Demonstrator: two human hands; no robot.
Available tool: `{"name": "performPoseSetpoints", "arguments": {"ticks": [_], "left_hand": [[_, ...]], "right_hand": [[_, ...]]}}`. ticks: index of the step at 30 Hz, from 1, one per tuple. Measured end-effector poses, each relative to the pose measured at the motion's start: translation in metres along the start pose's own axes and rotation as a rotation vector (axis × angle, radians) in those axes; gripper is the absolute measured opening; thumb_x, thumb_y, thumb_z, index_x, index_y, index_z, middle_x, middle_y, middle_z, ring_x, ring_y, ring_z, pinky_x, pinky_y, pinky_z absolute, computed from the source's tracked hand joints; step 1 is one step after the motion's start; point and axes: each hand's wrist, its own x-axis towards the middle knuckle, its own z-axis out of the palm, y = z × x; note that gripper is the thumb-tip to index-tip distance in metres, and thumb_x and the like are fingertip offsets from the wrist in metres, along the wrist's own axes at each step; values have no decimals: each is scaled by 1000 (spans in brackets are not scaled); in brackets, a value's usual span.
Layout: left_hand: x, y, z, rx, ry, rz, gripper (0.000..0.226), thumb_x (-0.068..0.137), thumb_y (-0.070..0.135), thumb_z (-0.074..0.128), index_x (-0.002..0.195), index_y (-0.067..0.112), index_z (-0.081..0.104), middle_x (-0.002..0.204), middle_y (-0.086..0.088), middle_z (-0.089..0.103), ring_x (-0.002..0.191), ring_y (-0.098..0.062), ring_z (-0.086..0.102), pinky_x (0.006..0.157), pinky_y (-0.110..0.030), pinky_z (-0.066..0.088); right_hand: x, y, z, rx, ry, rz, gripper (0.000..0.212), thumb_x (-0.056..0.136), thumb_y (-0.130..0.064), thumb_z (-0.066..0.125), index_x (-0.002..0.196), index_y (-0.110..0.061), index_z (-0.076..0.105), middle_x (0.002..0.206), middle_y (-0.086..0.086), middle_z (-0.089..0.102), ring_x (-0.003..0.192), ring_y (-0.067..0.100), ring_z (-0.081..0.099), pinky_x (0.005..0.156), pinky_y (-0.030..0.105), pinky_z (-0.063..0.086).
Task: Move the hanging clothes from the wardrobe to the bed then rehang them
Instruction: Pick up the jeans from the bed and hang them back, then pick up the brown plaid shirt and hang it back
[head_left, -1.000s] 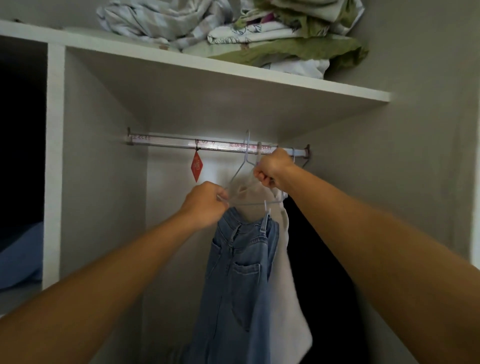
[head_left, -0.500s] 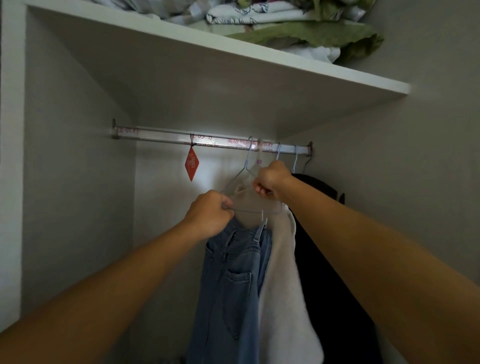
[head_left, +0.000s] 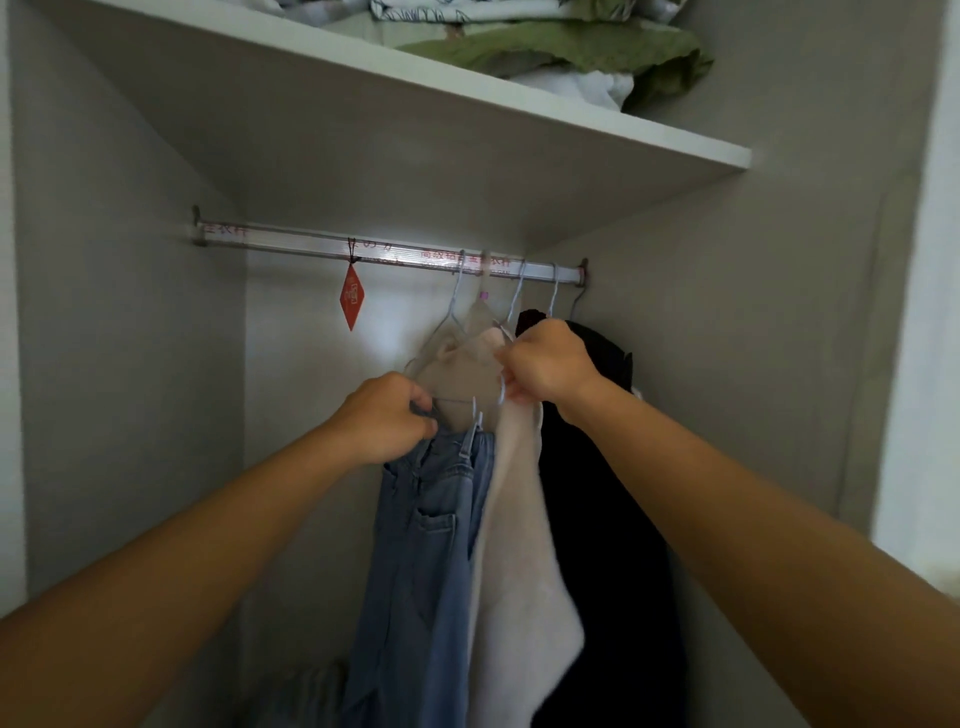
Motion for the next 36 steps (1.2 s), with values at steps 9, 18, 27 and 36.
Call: {"name": "performPoseSetpoints", "arguments": {"ticks": [9, 18, 27, 36], "left_hand": [[-81, 16, 10, 232, -391, 37, 40, 88, 39, 68, 123, 21, 63, 97, 8, 60, 85, -6, 53, 73, -19, 39], [-154, 70, 63, 294, -659, 187, 58, 87, 49, 66, 137, 24, 50, 114, 6, 53, 105, -9, 52, 95, -22, 41], [-254, 146, 78, 203, -777, 430, 61, 83, 61, 62, 138, 41, 45, 130, 7, 53, 106, -8, 55, 97, -28, 46], [-371, 251, 105, 51, -937, 650, 54, 87, 56, 61, 135, 43, 44, 132, 11, 50, 117, -10, 50, 99, -30, 42]], "right_hand": [[-122, 63, -57, -464, -172, -21, 23, 78, -41, 71, 76, -18, 72, 66, -4, 68, 71, 15, 67, 74, 34, 57], [-273, 76, -125, -812, -722, 233, 56, 93, -55, 53, 131, -13, 57, 128, 2, 61, 114, 23, 57, 96, 33, 45], [-443, 39, -188, -782, -423, 590, 57, 91, -61, 50, 140, -30, 47, 139, -9, 52, 122, 15, 51, 106, 40, 42], [-624, 5, -248, -787, -173, 981, 61, 92, -60, 50, 145, -34, 38, 147, -7, 44, 130, 17, 46, 109, 37, 38]]}}
